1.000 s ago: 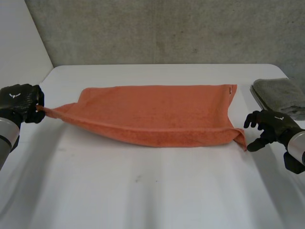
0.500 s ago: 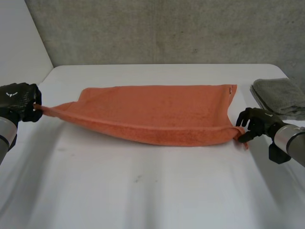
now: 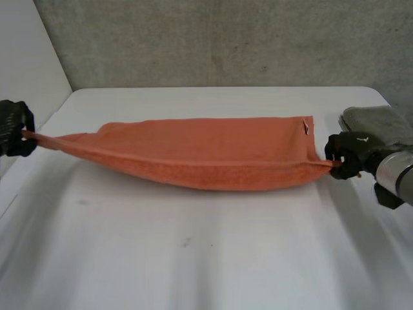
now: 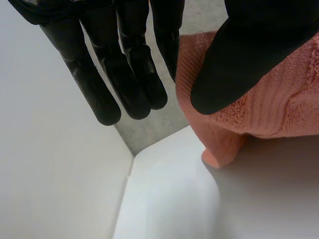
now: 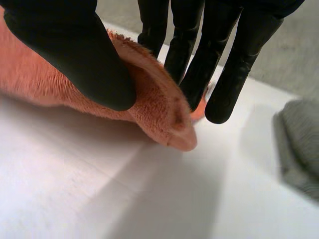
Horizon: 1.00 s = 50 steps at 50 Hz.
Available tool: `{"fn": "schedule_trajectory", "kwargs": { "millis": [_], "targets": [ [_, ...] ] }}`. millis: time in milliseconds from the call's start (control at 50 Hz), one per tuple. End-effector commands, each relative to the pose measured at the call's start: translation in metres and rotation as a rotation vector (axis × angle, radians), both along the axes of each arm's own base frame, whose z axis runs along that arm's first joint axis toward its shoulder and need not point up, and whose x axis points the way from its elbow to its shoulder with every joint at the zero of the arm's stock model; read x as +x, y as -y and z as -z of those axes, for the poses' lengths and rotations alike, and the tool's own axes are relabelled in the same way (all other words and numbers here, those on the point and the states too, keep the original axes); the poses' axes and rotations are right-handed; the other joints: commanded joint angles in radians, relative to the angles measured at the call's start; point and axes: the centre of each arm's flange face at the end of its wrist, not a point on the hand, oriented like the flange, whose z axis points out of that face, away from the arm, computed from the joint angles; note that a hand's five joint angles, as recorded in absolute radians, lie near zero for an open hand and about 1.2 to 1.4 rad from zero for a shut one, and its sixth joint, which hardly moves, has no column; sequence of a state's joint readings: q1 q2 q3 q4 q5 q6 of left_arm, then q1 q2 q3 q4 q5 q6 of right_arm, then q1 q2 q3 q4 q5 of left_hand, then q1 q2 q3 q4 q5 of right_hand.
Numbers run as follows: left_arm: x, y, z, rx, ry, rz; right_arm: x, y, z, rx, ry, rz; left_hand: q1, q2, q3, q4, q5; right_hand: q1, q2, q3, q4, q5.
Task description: Fold the laundry.
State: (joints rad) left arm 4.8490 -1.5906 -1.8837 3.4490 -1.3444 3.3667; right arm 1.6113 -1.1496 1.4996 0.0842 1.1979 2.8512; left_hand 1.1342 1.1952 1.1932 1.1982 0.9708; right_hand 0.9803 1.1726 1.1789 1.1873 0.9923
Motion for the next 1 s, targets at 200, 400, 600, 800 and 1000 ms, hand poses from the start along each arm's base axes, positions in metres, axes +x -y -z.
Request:
{"fn": "schedule_trajectory", "kwargs": {
  "millis": [200, 400, 600, 800, 1000],
  "targets": [
    [0.008, -0.070, -0.026, 0.172, -0.028, 0.110, -0.020, -0.089, -0.079, -0.124, -0.509, -0.124, 0.262, 0.201, 0.203, 0.198, 0.251, 0.416, 0.224, 0.217, 0.209, 0.229],
    [0.007, -0.066, 0.008, 0.283, -0.028, 0.147, -0.021, -0.071, -0.049, -0.038, -0.552, -0.171, 0.262, 0.201, 0.203, 0.198, 0.251, 0.416, 0.224, 0.217, 0.209, 0.229],
    [-0.003, -0.011, 0.048, 0.379, -0.011, 0.173, 0.000, -0.010, -0.020, -0.098, -0.489, -0.168, 0.262, 0.201, 0.203, 0.198, 0.251, 0.416, 0.224, 0.217, 0.209, 0.229],
    [-0.016, 0.042, 0.065, 0.330, 0.050, 0.094, 0.028, 0.043, -0.004, -0.195, -0.457, -0.164, 0.262, 0.201, 0.203, 0.198, 0.251, 0.416, 0.224, 0.217, 0.209, 0.229],
    [-0.022, 0.083, 0.080, 0.297, 0.009, 0.004, 0.041, 0.092, 0.017, -0.278, -0.503, -0.091, 0.262, 0.201, 0.203, 0.198, 0.251, 0.416, 0.224, 0.217, 0.209, 0.229]
  ]
}}
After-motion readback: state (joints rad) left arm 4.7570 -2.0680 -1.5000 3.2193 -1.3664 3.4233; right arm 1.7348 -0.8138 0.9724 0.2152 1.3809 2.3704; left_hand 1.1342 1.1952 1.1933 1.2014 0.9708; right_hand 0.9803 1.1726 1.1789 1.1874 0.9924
